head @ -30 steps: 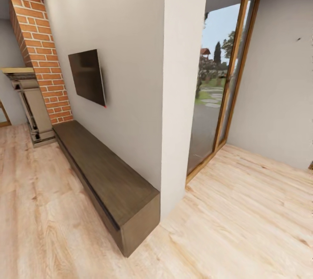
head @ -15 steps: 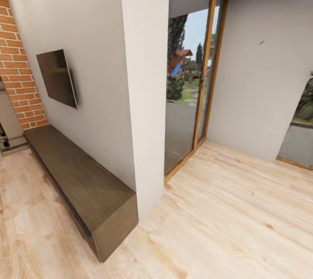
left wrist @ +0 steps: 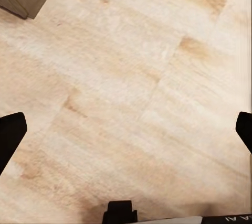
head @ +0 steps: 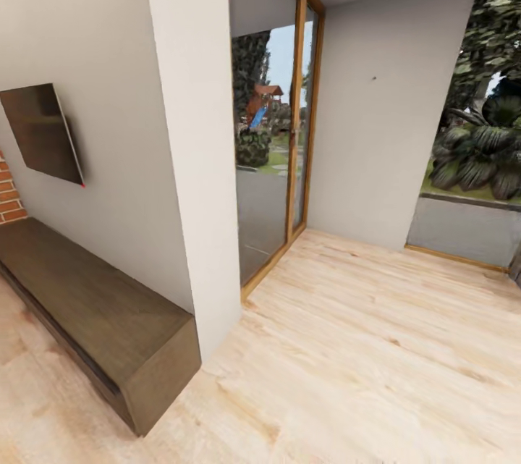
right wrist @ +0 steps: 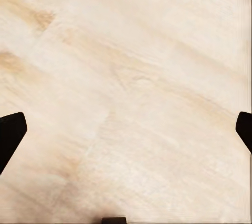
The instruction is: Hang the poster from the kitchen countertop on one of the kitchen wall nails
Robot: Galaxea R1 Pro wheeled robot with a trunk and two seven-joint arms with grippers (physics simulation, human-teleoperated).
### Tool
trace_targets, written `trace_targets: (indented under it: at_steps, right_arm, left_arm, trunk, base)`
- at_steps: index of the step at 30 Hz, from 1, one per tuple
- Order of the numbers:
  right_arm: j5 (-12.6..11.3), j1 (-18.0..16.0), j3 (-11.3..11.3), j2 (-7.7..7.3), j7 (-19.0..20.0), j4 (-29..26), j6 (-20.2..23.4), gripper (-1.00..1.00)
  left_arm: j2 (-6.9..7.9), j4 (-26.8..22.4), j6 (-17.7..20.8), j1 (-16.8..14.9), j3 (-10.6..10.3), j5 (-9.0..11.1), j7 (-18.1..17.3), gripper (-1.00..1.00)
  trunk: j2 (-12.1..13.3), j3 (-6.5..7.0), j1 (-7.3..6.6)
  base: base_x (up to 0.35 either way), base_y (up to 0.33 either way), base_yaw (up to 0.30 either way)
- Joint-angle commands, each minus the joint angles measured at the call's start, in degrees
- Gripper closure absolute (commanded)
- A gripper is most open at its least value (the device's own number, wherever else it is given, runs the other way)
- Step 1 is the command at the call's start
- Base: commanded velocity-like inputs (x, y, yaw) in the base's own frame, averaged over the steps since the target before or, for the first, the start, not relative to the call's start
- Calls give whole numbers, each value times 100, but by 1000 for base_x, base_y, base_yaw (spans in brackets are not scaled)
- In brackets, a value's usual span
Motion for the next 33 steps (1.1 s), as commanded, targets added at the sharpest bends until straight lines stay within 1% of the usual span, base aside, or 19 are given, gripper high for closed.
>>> trace_targets:
  at_steps: [1,10,15,21,33]
  right_arm:
    - [-7,-4,-4,1,-2,6,-19,-100]
    - [-7,-4,-6,-3,-6,6,-19,-100]
    - [-7,-4,-6,-1,-9,6,-19,-100]
    - [-7,-4,-6,0,-10,6,-19,-100]
    - [-7,-4,-6,-1,-10,6,-19,-100]
  left_arm:
    - [-1,-8,-11,3,5,-40,-2,-100]
    - [-1,-8,-9,3,5,-39,2,-100]
    - [-1,-8,-9,3,5,-43,2,-100]
    - [-1,-8,-11,3,5,-47,2,-100]
    - [-1,-8,-7,3,5,-48,2,-100]
  trunk:
    - [-3,-2,0]
    - [-3,26,0]
    - [-3,31,0]
    - [-3,33,0]
    - [-3,33,0]
  base:
    - [-31,-2,-299]
    - [-5,0,-293]
    - [135,-61,-116]
    - [203,-184,-132]
    - [191,-245,-288]
